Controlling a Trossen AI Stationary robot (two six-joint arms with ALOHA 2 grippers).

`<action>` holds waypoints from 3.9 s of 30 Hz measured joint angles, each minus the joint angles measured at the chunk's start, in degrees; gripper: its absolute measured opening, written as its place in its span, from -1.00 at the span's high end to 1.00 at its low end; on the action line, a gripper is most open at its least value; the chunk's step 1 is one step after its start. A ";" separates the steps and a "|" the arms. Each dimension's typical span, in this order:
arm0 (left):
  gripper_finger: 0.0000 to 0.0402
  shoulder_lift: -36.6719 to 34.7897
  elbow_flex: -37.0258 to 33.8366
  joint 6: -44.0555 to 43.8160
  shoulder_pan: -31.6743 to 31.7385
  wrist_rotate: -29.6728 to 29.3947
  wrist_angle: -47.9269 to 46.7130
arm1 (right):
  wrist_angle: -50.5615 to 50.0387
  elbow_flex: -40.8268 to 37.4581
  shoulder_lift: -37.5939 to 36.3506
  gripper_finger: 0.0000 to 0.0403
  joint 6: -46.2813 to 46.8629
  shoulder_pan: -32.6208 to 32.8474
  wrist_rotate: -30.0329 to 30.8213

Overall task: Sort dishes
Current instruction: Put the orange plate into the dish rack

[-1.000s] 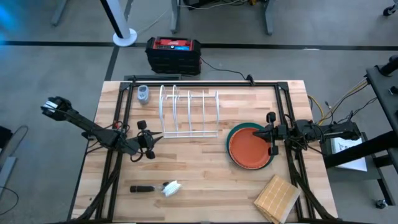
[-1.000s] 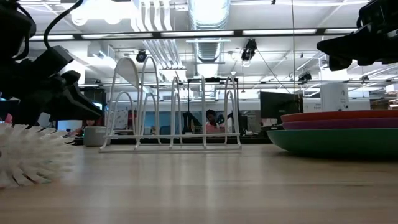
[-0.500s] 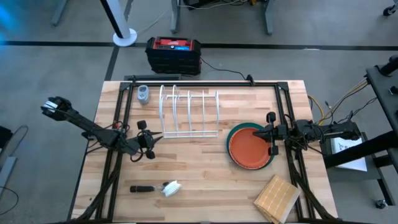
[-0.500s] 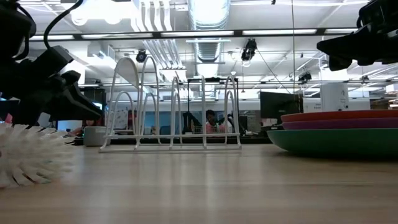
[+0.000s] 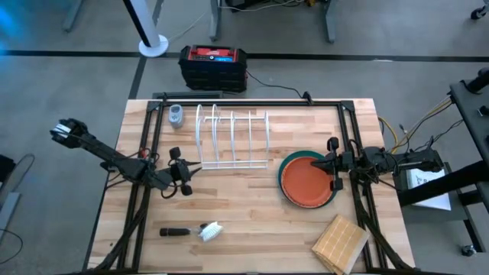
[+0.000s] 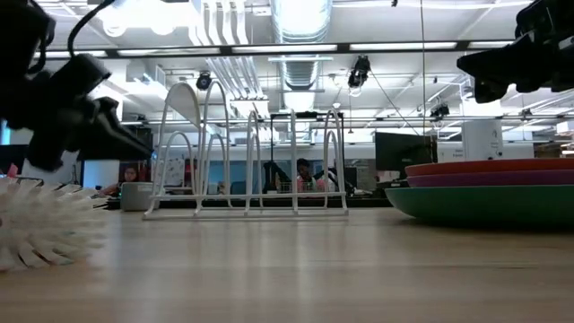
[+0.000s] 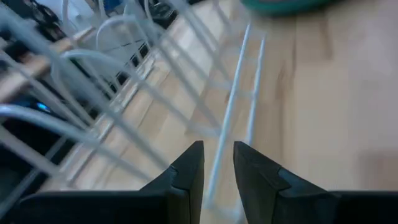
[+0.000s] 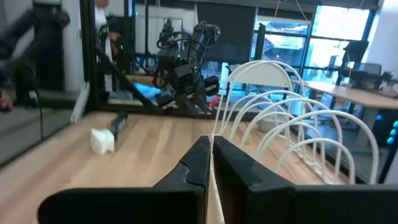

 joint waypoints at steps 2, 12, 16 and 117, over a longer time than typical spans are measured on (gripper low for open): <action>0.62 -0.02 2.96 -0.54 -0.06 3.10 -2.11 | 1.20 0.00 0.00 0.93 1.76 0.01 0.02; 0.62 0.02 25.76 -10.39 -1.92 13.22 -32.22 | 4.79 0.00 0.00 0.93 2.83 -0.04 0.04; 0.62 0.70 32.64 -7.11 -4.21 13.38 -31.15 | 4.81 0.00 0.00 0.93 3.00 0.00 0.04; 0.62 65.99 76.30 -43.61 11.48 13.72 -21.68 | -71.95 32.95 43.45 1.00 58.54 5.90 1.59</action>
